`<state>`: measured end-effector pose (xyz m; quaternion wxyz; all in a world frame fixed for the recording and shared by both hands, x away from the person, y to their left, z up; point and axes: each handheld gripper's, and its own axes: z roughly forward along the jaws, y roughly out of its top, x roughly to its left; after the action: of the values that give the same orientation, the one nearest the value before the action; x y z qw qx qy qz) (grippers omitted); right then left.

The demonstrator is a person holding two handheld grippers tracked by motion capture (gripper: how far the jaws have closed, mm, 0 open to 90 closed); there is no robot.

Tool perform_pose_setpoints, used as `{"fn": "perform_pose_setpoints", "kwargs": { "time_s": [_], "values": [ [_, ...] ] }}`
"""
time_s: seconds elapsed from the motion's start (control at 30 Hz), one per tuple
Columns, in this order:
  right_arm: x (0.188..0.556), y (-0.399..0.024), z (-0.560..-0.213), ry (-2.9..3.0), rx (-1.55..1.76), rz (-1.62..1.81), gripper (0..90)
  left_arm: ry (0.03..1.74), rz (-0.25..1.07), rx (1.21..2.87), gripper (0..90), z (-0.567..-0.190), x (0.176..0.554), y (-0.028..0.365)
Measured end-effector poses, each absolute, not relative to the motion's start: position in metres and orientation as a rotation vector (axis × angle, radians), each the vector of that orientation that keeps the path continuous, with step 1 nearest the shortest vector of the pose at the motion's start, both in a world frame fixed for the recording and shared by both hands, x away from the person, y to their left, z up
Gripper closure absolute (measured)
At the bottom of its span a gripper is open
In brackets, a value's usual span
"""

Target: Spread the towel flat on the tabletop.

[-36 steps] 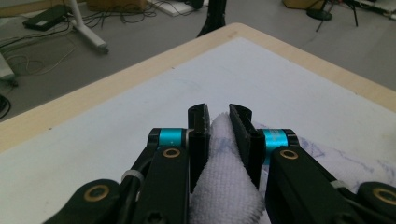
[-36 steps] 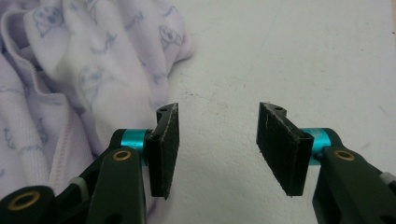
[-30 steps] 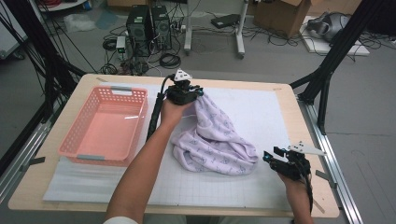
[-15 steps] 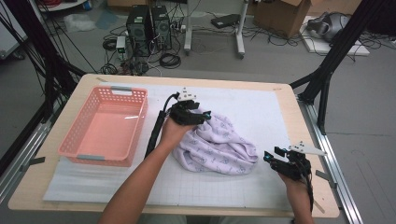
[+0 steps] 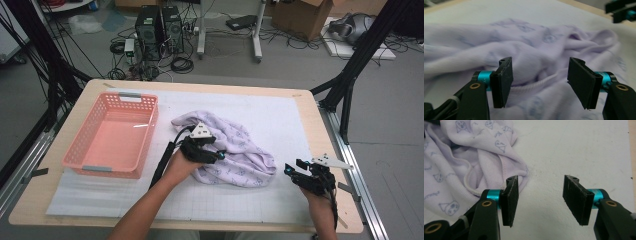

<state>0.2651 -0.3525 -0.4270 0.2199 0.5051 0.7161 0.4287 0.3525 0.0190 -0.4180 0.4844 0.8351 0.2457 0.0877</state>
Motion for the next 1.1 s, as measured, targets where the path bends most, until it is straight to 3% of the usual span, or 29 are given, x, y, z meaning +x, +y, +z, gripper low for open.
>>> {"fn": "perform_pose_setpoints", "kwargs": {
  "time_s": [0.3,0.47,0.53,0.6,0.63,0.83,0.93,1.1],
  "values": [
    [0.263,-0.351,-0.426,1.985,1.390,1.178,45.2,0.472,0.140,2.187,35.0,-0.434,0.335,-0.006],
    [0.262,-0.353,-0.427,1.985,1.395,1.178,45.0,0.430,0.204,2.249,29.0,-0.441,0.328,-0.018],
    [0.262,-0.354,-0.427,1.981,1.405,1.182,45.0,0.436,0.234,2.257,37.9,-0.441,0.327,-0.019],
    [0.262,-0.354,-0.427,1.982,1.402,1.182,45.0,0.430,0.247,2.259,64.1,-0.438,0.327,-0.017],
    [0.262,-0.354,-0.428,1.984,1.400,1.180,45.0,0.449,0.223,2.254,71.5,-0.437,0.328,-0.016],
    [0.260,-0.356,-0.427,1.971,1.409,1.183,45.1,0.498,-0.029,2.032,75.5,-0.418,0.320,-0.013],
    [0.261,-0.359,-0.428,1.957,1.427,1.185,45.1,0.501,-0.070,1.929,75.4,-0.406,0.316,-0.011],
    [0.260,-0.359,-0.428,1.956,1.434,1.184,45.1,0.670,-0.070,1.716,75.2,-0.399,0.330,0.013]
  ]
}}
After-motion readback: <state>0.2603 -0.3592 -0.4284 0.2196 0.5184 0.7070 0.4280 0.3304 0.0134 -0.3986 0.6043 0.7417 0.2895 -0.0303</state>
